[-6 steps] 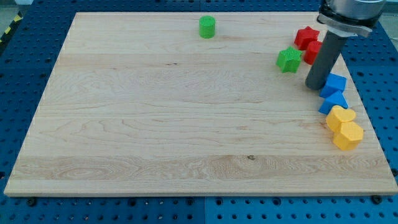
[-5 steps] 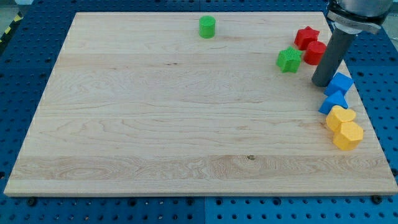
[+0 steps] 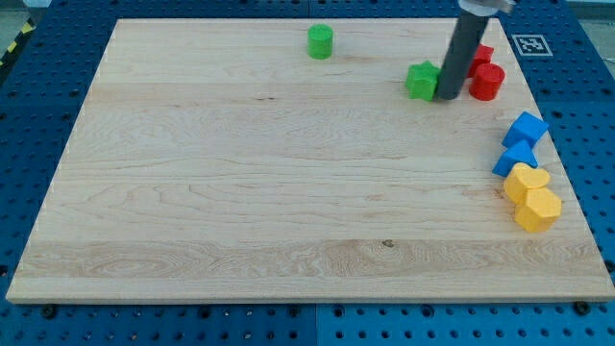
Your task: Slide the green star towards the bottom right side of the green circle
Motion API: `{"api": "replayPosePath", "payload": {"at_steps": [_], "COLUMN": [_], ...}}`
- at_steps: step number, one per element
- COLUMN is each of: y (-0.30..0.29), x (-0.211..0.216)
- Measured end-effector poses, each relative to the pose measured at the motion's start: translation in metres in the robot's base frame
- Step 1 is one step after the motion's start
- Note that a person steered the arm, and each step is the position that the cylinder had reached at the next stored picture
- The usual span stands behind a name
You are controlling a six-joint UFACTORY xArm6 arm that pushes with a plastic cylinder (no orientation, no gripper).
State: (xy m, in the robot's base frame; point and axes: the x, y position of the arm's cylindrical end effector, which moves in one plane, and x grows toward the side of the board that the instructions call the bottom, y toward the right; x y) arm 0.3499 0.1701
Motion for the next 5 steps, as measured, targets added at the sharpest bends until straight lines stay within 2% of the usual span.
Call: {"api": "replayPosePath", "payload": {"at_steps": [4, 5], "y": [-0.141, -0.148], "x": [-0.040, -0.030]}}
